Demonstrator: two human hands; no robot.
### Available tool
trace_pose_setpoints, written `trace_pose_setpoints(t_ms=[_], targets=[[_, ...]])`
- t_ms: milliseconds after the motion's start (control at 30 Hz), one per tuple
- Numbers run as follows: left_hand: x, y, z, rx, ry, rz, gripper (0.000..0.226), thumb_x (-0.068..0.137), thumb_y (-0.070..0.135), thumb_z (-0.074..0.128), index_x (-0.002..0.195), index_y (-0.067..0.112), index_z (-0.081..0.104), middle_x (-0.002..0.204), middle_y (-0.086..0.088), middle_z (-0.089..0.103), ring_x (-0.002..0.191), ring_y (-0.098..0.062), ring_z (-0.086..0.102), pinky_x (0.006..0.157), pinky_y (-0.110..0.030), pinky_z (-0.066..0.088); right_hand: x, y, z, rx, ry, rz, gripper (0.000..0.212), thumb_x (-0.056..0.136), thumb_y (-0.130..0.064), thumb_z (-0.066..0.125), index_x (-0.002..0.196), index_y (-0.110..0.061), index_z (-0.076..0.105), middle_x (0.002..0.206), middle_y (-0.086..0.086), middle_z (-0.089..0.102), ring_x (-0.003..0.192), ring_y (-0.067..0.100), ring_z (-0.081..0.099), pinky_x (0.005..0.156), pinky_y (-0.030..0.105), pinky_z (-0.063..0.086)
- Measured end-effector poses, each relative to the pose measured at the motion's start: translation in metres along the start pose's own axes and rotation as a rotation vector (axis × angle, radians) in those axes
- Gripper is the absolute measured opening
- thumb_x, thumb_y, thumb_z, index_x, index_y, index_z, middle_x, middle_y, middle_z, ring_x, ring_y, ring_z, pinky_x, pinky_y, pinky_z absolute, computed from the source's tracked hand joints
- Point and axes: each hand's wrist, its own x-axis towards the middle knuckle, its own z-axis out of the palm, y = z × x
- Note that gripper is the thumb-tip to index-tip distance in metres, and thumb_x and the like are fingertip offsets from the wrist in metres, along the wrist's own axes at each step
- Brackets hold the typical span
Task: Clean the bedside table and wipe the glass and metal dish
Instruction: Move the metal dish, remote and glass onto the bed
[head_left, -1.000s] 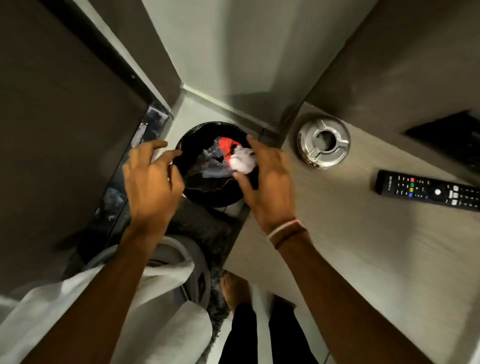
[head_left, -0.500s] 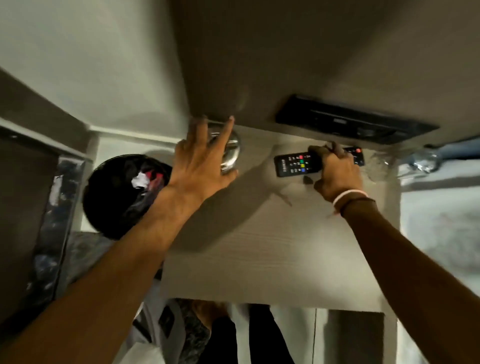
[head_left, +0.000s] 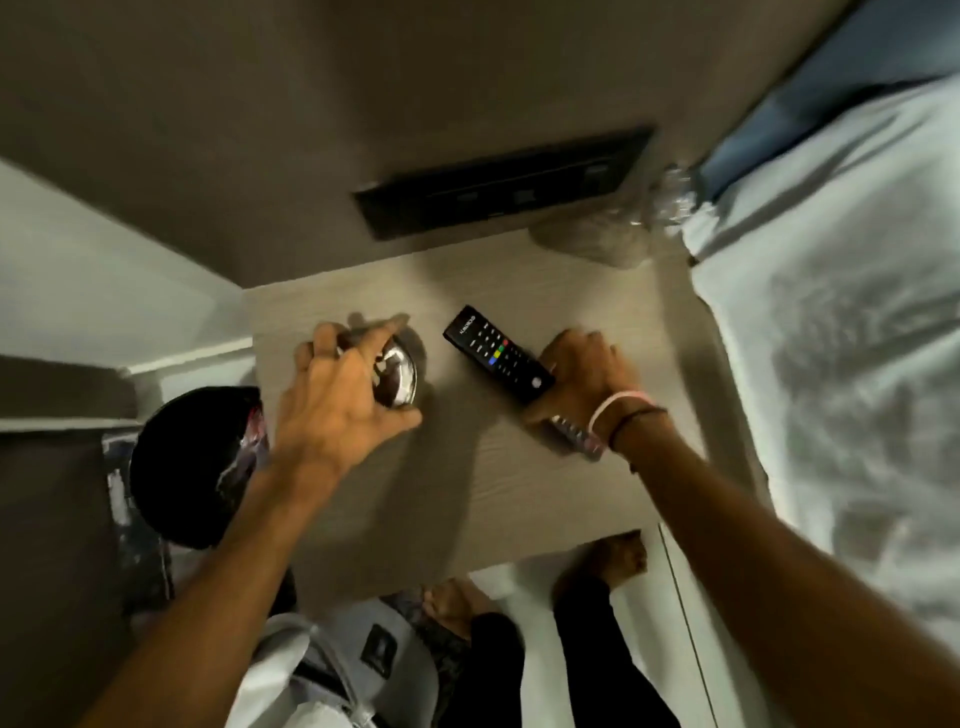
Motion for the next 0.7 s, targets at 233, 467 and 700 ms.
trace_pose_setpoints(t_ms=[233,467,700], targets=[[-0.058,0.174,-0.043,-0.027,0.028,0.508,0.102,0.064,0.05,0.081,0.15,0.052,0.026,0.15,0.008,0.033,0.137,-0.021,0.036,0.106,-0.042,0.044,-0.145,0.102,-0.051,0.921,0.134,0.288,0.046,0.059,-0.051,0.09,0.076,-0.012,0.072,0.069,0.003,0.076,0.062,0.017,0.073,0.059,0.032,0.06],[-0.095,0.437,0.014,0.063,0.06,1.045,0.093,0.066,0.06,0.073,0.15,0.044,0.036,0.152,-0.002,0.041,0.13,-0.03,0.041,0.101,-0.05,0.047,-0.253,0.288,-0.115,1.03,0.791,0.819,0.055,0.053,-0.065,0.087,0.068,-0.015,0.072,0.062,-0.001,0.075,0.066,0.016,0.076,0.074,0.042,0.063],[-0.119,0.574,0.157,0.348,0.05,1.283,0.086,0.075,0.058,0.066,0.153,0.038,0.033,0.161,-0.009,0.032,0.14,-0.031,0.037,0.101,-0.049,0.041,-0.278,0.424,-0.084,0.926,0.802,1.213,0.068,0.065,-0.062,0.081,0.095,-0.003,0.069,0.098,0.019,0.071,0.097,0.038,0.066,0.075,0.038,0.05]])
